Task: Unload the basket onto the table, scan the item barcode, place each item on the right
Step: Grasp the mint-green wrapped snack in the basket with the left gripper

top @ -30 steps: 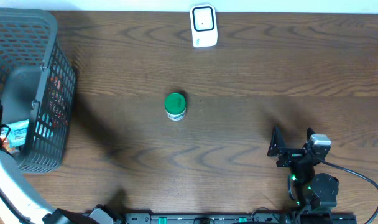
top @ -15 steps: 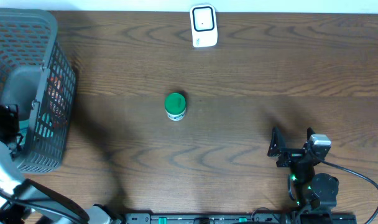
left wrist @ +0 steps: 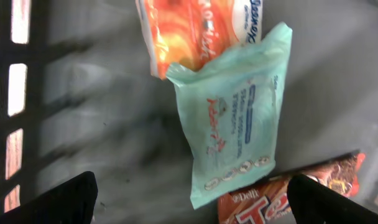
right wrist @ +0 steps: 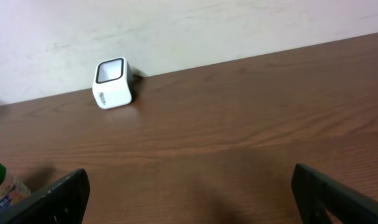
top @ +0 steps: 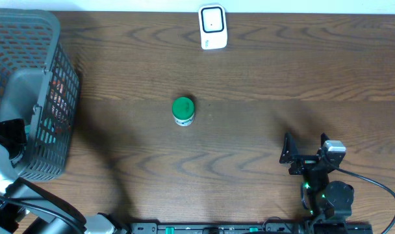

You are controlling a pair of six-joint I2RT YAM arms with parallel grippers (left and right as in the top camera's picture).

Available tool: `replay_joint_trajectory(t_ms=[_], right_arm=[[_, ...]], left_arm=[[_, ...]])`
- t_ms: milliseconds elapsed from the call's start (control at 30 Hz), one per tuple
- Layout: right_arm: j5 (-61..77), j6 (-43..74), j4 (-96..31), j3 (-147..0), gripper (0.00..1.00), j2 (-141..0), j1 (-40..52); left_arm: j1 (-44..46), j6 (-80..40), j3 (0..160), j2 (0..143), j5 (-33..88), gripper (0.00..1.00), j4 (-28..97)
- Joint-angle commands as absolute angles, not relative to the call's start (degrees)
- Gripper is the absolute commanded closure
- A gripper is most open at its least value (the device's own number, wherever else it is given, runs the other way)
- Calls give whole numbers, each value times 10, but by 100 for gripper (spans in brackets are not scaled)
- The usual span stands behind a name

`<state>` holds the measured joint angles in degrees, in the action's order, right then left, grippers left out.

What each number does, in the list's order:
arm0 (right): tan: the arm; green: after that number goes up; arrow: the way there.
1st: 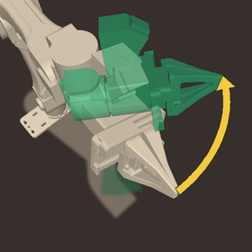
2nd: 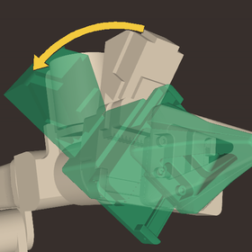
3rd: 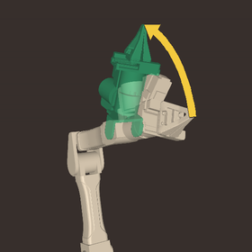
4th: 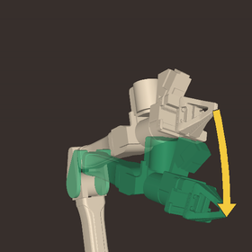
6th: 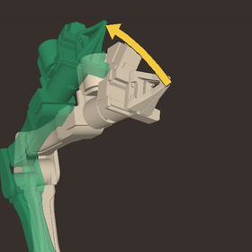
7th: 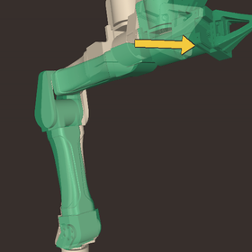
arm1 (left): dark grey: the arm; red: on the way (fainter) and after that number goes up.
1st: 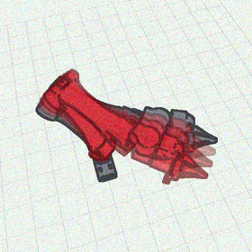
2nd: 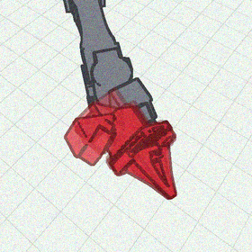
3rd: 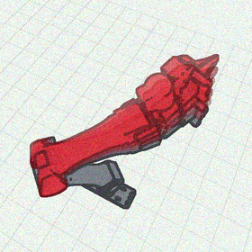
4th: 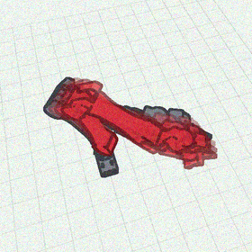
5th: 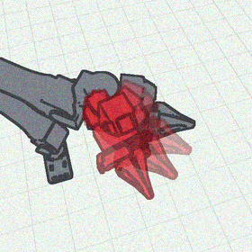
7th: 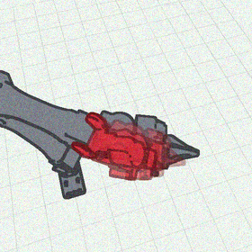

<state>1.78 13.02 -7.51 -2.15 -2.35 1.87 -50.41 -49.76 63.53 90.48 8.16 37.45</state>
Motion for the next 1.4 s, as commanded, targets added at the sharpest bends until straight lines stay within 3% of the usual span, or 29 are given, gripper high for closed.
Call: replay_joint_trajectory(t_ms=[0,1000,1033,1100,1200,1367], right_arm=[[20,132,-75,-18,1,-25,23],[20,132,-75,-18,1,-25,23],[20,132,-75,-18,1,-25,23],[20,132,-75,-18,1,-25,23],[20,132,-75,-18,1,-25,23],[20,132,-75,-18,1,-25,23]], left_arm=[[-504,-511,620,916,42,2,365],[-478,-507,619,1034,56,3,259],[-475,-507,619,1037,56,10,255],[-467,-496,619,1039,56,56,251],[-466,-478,620,1037,82,90,240],[-481,-459,635,1013,115,93,243]])
